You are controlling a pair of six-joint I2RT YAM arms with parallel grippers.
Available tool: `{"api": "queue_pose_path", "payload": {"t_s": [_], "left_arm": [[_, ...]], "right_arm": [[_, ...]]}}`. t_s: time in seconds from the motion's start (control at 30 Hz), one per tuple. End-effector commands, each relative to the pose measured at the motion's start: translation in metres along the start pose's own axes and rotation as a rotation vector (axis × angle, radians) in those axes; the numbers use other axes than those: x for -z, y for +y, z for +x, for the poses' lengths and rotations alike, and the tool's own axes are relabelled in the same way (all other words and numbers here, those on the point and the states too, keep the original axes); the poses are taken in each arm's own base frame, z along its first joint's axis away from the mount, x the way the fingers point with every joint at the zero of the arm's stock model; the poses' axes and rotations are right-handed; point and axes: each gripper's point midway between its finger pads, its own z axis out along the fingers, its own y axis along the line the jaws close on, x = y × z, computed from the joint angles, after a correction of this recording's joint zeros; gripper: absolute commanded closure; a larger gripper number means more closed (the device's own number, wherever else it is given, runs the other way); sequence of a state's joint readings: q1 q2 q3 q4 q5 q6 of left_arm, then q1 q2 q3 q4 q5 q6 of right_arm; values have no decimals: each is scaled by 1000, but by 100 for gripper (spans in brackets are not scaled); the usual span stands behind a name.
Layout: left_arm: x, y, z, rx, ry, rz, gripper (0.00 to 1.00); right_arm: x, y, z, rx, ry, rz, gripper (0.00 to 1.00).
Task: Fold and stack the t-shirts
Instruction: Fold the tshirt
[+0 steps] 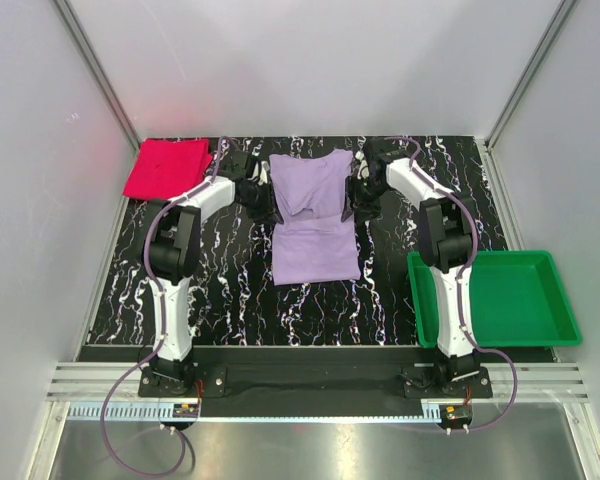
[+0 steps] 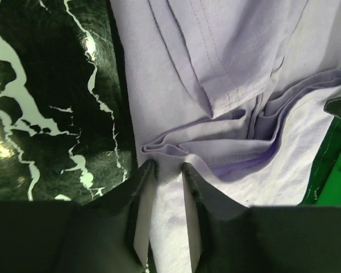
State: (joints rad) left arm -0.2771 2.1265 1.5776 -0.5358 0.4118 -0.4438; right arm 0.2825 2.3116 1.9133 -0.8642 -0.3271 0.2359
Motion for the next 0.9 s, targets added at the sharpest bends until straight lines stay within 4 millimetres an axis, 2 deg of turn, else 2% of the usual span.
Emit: {"api": "queue_pose_path", "payload": {"t_s": [0.0,0.03,0.13,0.23,0.3,0.37,0.4,0.47,0.6,0.63,0.7,0.77,0.87], "left_arm": [[-1,-16,-21,-12,-49,72,73],[0,-16,-22,-9,-53,75,79],[2,-18,-27,-12,-67,73,83],[5,-21,-33,-16,-83,70,89],[7,-22,-37,-16,-97,64,89],[7,-23,-39,-17,-101,66,90],[6,-23,-40,-17,-101,66,89],[5,-23,-40,-13,-98,64,89],[1,-22,-40,-6,-96,66,87],[0,-21,-40,-6,-95,69,87],[-1,-20,-42,-6,-98,60,87],[-1,-17,-44,-10,-104,41,87],[-2,-11,-47,-8,-113,14,88]], "right_arm": [[10,12,-18,38,-49,-29,45],[12,12,-22,36,-55,-27,47],[15,12,-27,38,-73,-15,51],[14,13,-31,31,-75,-32,77],[14,15,-32,25,-64,-46,83],[10,14,-31,20,-57,-49,82],[10,15,-31,21,-60,-50,73],[12,14,-32,22,-64,-49,64],[8,10,-31,16,-53,-44,62],[7,9,-31,14,-51,-45,68],[7,5,-31,7,-57,-34,87],[11,-1,-36,-11,-82,-1,100],[19,-11,-42,-26,-111,40,100]]}}
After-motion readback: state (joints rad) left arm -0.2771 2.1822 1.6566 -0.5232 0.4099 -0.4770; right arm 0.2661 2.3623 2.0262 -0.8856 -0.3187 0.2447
